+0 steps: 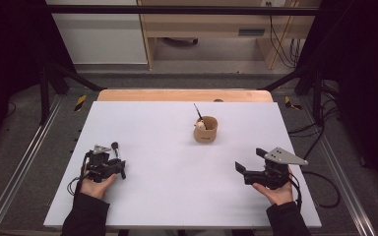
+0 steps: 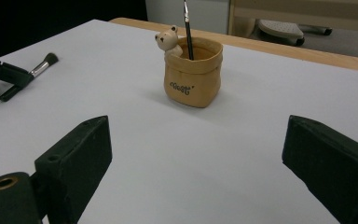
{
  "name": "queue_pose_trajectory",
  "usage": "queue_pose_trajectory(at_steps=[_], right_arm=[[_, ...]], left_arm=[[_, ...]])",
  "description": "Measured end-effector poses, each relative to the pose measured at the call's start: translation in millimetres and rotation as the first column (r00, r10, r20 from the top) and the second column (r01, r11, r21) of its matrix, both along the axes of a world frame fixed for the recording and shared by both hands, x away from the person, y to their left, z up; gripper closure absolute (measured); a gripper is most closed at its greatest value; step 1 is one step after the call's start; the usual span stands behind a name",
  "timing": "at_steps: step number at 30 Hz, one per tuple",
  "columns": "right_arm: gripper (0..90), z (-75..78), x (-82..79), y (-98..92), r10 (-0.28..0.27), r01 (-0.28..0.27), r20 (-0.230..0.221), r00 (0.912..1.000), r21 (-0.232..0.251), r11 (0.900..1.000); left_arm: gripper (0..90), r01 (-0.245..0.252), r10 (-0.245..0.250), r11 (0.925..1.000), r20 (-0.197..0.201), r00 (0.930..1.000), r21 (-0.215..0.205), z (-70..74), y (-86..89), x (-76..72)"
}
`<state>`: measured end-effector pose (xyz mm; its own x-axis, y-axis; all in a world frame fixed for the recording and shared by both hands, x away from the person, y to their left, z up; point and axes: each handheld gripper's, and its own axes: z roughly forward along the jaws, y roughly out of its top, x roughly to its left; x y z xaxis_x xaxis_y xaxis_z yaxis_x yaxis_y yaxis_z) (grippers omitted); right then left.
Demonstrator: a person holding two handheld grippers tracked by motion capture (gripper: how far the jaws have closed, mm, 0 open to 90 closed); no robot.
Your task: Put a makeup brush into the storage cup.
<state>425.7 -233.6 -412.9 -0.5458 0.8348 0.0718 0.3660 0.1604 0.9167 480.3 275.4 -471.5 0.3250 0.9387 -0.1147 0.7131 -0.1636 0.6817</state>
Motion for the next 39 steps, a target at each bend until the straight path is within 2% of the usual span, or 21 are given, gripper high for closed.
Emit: queue_pose_trajectory(at_steps=[8, 13, 18, 19, 22, 28, 29, 30, 39], right_arm=[[8.8, 0.4, -0.3, 0.1, 0.000, 0.000, 0.002, 1.0000, 0.000, 1.000], [8.9, 0.2, -0.1, 0.4, 0.002, -0.002, 0.002, 1.0000, -0.002, 1.000], [8.9, 0.0, 0.0, 0.5, 0.002, -0.002, 0.000, 1.0000, -0.002, 1.000], [8.9, 0.0, 0.0, 0.5, 0.002, -0.002, 0.000, 1.0000, -0.002, 1.000], [8.9, 0.1, -0.1, 0.5, 0.002, -0.002, 0.001, 1.0000, -0.002, 1.000], [9.0, -0.1, -0.1, 0.8, 0.002, -0.002, -0.002, 1.0000, 0.000, 1.000], [9.0, -0.1, -0.1, 0.9, 0.003, -0.003, -0.002, 1.0000, 0.000, 1.000], [9.0, -0.1, -0.1, 0.9, 0.003, -0.003, -0.002, 1.0000, 0.001, 1.000], [9.1, -0.1, 0.0, 0.5, 0.003, -0.003, -0.001, 1.0000, 0.000, 1.000]], left_arm=[[65.9, 0.023, -0.022, 0.9997, -0.014, 0.9997, 0.005, 1.1, 0.1, -0.4], [68.6, 0.025, -0.025, 0.9997, -0.023, 0.9994, -0.006, 1.4, -1.6, -0.7], [72.2, 0.044, -0.044, 0.9990, -0.027, 0.9987, 0.004, 1.9, -1.9, -0.3], [72.7, 0.054, -0.053, 0.9984, -0.032, 0.9981, 0.016, 2.5, -1.4, -0.3], [74.8, 0.048, -0.048, 0.9988, -0.028, 0.9985, 0.013, 2.3, -3.2, -0.5], [77.6, 0.070, -0.069, 0.9967, -0.027, 0.9973, 0.041, 2.9, -4.0, -0.8], [77.9, 0.056, -0.054, 0.9977, -0.053, 0.9972, 0.039, 3.7, -5.0, -2.8], [78.0, 0.078, -0.076, 0.9958, -0.028, 0.9967, 0.048, 3.1, -4.1, -0.9], [78.7, 0.116, -0.114, 0.9898, -0.029, 0.9931, 0.084, 4.5, -5.9, -1.6]])
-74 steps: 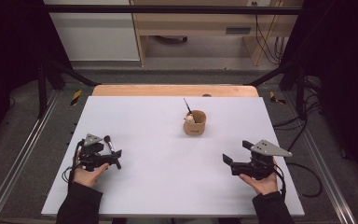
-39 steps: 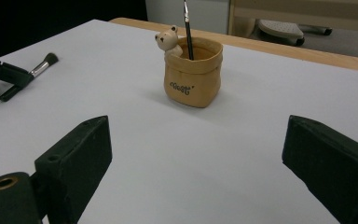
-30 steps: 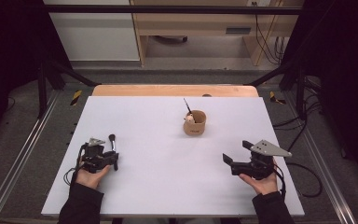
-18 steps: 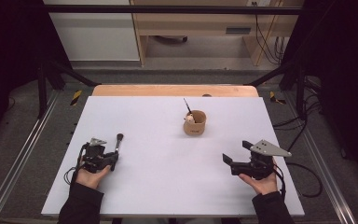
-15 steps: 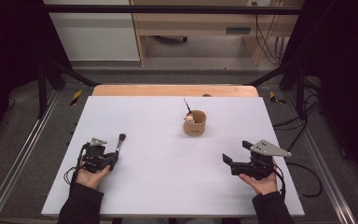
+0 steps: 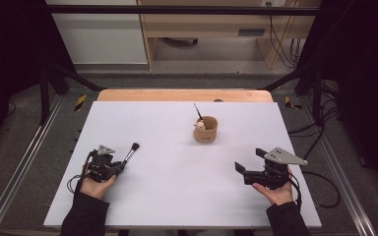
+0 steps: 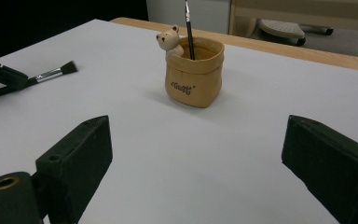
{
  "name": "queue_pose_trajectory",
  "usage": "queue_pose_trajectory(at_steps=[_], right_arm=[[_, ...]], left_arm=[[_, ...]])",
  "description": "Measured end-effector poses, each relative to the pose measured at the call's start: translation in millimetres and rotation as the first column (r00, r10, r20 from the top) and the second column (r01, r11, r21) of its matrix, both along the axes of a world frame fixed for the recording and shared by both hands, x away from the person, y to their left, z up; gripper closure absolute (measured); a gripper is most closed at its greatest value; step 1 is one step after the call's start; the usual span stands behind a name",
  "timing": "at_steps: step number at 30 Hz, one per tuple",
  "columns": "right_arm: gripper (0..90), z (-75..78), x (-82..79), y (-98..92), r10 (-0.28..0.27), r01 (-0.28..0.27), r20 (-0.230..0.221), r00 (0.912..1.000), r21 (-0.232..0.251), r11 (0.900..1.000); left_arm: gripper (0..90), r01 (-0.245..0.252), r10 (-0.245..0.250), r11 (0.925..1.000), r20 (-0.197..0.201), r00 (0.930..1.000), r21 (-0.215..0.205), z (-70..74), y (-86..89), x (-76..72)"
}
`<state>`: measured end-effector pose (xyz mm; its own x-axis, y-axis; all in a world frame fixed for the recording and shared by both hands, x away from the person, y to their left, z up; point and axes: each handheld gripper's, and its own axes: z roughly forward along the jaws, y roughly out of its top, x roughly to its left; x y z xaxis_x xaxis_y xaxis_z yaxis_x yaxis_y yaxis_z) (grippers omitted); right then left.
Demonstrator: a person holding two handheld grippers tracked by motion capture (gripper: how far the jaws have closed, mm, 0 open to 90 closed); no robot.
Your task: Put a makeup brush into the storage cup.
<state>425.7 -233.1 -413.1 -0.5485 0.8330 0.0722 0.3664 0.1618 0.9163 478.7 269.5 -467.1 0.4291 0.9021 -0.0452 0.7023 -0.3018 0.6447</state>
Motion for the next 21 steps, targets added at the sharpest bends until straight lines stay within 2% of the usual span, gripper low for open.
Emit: queue_pose_trajectory(at_steps=[7, 12, 17, 21], right_arm=[[9.1, 0.0, -0.1, 0.4, 0.001, -0.001, -0.002, 1.0000, 0.001, 1.000], [8.9, 0.5, -0.3, -0.5, 0.001, -0.001, 0.001, 1.0000, 0.004, 1.000], [8.8, 0.1, -0.2, -0.1, 0.003, -0.003, 0.000, 1.0000, -0.001, 1.000], [8.7, 0.4, -0.3, -0.5, 0.003, -0.003, -0.001, 1.0000, 0.004, 1.000]], left_arm=[[77.2, 0.024, -0.024, 0.9993, 0.009, 0.9997, 0.028, 0.1, -1.6, -0.6], [67.6, 0.036, -0.036, 0.9991, 0.011, 0.9993, 0.022, 2.4, -1.5, -1.1], [55.8, 0.046, -0.047, 0.9985, 0.042, 0.9980, 0.029, 10.2, -2.0, -2.3], [46.5, 0.055, -0.056, 0.9978, 0.044, 0.9974, 0.036, 14.6, -2.1, -2.2]])
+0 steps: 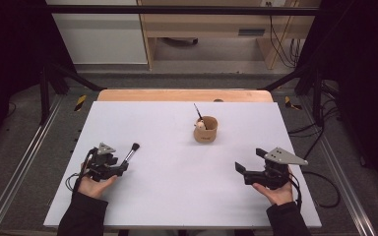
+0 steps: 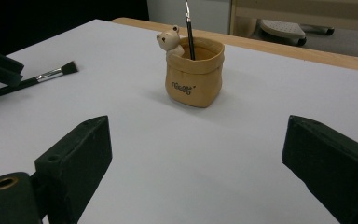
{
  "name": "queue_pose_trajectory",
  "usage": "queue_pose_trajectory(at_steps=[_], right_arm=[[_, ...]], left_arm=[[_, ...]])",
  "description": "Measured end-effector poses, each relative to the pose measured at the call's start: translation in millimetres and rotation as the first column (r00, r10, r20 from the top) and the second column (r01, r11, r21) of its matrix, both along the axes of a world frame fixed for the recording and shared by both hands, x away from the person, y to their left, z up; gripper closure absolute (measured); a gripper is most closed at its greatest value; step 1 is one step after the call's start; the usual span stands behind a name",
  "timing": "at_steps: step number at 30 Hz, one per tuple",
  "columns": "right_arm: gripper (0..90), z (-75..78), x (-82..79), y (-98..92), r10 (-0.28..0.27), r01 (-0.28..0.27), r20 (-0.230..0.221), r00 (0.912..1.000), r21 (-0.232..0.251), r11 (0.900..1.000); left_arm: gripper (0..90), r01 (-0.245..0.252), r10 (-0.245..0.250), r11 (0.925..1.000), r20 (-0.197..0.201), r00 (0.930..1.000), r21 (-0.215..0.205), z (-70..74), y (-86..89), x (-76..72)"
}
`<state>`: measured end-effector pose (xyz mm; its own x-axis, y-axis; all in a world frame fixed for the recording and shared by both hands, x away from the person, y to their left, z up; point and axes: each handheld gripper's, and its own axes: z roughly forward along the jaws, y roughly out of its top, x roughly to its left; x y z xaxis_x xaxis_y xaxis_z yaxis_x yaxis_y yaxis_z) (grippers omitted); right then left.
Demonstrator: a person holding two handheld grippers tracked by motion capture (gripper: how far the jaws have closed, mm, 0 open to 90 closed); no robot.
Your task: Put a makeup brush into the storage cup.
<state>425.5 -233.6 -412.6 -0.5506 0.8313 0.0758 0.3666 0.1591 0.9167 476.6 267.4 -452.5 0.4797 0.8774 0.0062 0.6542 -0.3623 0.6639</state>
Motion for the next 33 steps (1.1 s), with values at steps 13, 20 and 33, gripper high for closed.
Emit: queue_pose_trajectory(at_steps=[13, 20, 33], right_arm=[[8.8, 1.0, -0.4, -0.9, 0.002, -0.002, 0.003, 1.0000, -0.003, 1.000], [8.7, 2.0, -1.0, -1.4, 0.000, 0.000, 0.003, 1.0000, 0.001, 1.000], [8.3, 2.6, -2.2, -1.4, 0.012, -0.012, 0.009, 0.9999, 0.006, 1.000]], left_arm=[[27.8, 0.046, -0.046, 0.9986, -0.016, 0.9988, 0.027, 16.0, -2.1, 6.1], [23.9, 0.059, -0.058, 0.9972, -0.027, 0.9980, 0.046, 20.6, -6.8, 12.7], [23.3, 0.058, -0.055, 0.9957, -0.047, 0.9974, 0.072, 28.8, -12.3, 31.0]])
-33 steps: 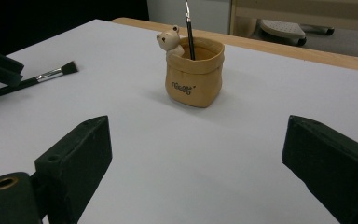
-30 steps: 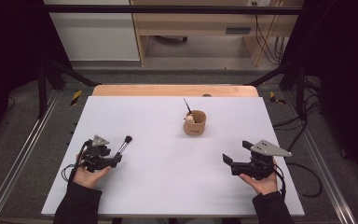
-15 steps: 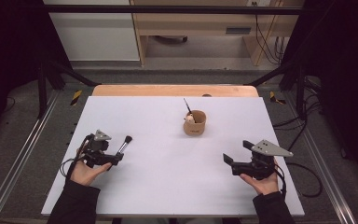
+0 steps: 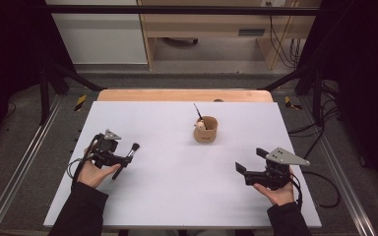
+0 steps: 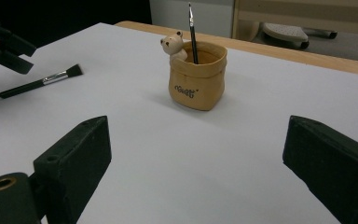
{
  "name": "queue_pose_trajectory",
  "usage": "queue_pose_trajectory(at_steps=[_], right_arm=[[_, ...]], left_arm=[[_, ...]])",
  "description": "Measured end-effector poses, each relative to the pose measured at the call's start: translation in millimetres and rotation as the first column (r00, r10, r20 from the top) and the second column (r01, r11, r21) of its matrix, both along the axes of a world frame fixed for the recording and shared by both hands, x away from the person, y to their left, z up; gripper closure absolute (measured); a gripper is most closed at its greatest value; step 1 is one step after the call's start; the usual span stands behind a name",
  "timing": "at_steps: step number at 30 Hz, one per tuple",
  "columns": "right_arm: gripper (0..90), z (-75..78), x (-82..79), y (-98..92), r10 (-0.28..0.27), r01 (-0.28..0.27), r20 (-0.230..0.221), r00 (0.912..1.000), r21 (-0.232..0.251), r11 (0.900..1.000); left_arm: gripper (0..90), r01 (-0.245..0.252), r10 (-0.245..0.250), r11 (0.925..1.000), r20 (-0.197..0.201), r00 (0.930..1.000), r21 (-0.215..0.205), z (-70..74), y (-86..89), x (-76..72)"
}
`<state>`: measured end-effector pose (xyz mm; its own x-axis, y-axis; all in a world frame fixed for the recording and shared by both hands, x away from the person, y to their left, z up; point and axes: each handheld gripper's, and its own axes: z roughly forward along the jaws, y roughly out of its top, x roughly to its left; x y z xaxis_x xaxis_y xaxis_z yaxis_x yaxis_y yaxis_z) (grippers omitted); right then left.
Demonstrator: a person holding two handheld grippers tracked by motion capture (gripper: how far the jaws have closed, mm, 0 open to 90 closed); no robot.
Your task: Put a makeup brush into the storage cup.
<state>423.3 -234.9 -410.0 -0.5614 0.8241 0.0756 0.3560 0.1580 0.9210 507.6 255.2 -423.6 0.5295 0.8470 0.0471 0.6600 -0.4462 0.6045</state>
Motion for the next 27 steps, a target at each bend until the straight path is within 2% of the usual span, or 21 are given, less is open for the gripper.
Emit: queue_pose_trajectory(at_steps=[14, 24, 27], right_arm=[[8.3, -1.3, 0.8, -1.5, -0.004, 0.004, -0.001, 1.0000, -0.001, 1.000], [8.4, -1.6, 0.9, -0.6, 0.001, -0.001, -0.002, 1.0000, -0.005, 1.000], [8.4, -1.3, 0.7, -0.3, 0.002, -0.002, -0.002, 1.0000, -0.004, 1.000]], left_arm=[[26.9, 0.015, -0.014, 0.9991, -0.016, 0.9998, 0.040, 2.6, -9.8, 12.0], [36.1, 0.029, -0.024, 0.9967, -0.070, 0.9972, 0.075, -5.2, -12.5, 18.7], [39.2, 0.035, -0.026, 0.9950, -0.099, 0.9947, 0.093, -8.3, -12.3, 20.5]])
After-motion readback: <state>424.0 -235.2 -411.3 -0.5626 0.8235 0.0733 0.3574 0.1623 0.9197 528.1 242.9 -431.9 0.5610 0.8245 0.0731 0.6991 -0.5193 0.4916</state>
